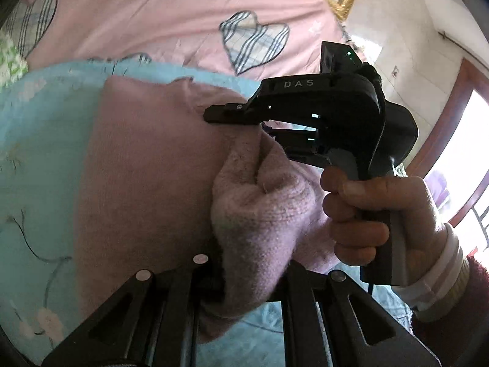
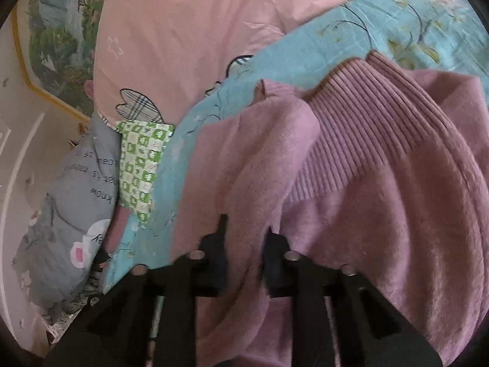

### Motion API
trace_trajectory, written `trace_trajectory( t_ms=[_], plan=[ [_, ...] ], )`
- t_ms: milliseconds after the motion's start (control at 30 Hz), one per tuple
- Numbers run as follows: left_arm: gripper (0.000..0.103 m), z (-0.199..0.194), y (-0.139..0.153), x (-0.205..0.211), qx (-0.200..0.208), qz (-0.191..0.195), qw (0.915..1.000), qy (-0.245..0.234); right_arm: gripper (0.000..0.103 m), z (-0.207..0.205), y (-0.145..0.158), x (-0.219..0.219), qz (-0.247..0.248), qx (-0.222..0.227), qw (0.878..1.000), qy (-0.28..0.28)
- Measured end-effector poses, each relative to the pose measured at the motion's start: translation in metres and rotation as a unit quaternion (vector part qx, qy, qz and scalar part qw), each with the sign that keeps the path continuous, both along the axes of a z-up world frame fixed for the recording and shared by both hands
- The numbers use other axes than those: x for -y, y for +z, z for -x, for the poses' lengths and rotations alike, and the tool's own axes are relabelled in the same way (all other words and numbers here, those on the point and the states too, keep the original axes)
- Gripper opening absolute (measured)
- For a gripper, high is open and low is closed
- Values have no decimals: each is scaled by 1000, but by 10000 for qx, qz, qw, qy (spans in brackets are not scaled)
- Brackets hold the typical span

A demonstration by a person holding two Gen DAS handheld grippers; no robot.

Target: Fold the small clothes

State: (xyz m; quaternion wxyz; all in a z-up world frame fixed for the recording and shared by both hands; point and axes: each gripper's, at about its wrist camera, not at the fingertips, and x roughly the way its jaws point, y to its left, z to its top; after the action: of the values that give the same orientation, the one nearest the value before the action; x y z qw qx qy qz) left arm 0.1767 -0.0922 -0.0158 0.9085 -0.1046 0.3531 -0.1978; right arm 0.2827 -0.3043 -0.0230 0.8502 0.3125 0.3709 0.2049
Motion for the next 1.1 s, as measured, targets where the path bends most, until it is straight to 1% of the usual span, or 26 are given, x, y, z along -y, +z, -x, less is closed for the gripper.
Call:
trace_trajectory(
  t_ms=[67,133,200,267,300,367,433,467,533,600,733,833,900,967,1000,1033,1067,1100],
  plan=[
    [9,2,19,11,218,8,9997,-117,16,7,18,5,9,281,9996,65],
    [9,1,31,25,326,-8,9991,-261,16,16,37,15,92,485,9988,20],
    [9,-2,38,43,424,20,9982,-433,16,23,51,29,213,644,9977,-60],
    [9,-8,36,63,434,-12,9973,-595,16,31,56,50,290,717,9968,-192],
    [9,-10,32,71,381,-25,9971,-657,16,33,54,57,334,672,9969,-238],
    [9,-20,14,89,118,-11,9965,-824,16,36,46,69,598,515,9962,-371],
    [9,-26,-2,102,-76,-131,9958,-900,16,39,28,82,915,273,9941,-513],
    [9,-28,-9,108,-150,-211,9953,-930,16,40,18,88,992,175,9932,-576],
    [10,-28,-19,115,-207,-322,9944,-985,16,42,4,97,953,42,9931,-681],
    [10,-25,-21,118,-174,-397,9939,-1014,16,45,-8,103,862,29,9936,-724],
    [11,-23,-22,116,-201,-334,9940,-1026,15,51,-11,106,787,54,9936,-806],
    [13,-27,-22,115,-271,-281,9942,-998,17,52,-8,101,783,89,9931,-871],
    [18,-23,-19,114,-316,-234,9942,-1005,19,53,-8,100,733,59,9932,-907],
    [26,-22,-17,113,-347,-188,9938,-1040,20,61,-6,99,770,76,9923,-972],
    [28,-20,-16,112,-357,-163,9936,-1057,20,65,-3,97,819,95,9915,-1009],
    [34,-16,-16,110,-369,-121,9935,-1070,20,68,-1,95,896,103,9903,-1052],
    [43,-13,-15,109,-397,-79,9934,-1077,21,72,1,94,981,111,9892,-1079],
    [47,-7,-14,107,-435,-52,9930,-1101,22,76,2,92,1046,122,9884,-1094]
  ],
)
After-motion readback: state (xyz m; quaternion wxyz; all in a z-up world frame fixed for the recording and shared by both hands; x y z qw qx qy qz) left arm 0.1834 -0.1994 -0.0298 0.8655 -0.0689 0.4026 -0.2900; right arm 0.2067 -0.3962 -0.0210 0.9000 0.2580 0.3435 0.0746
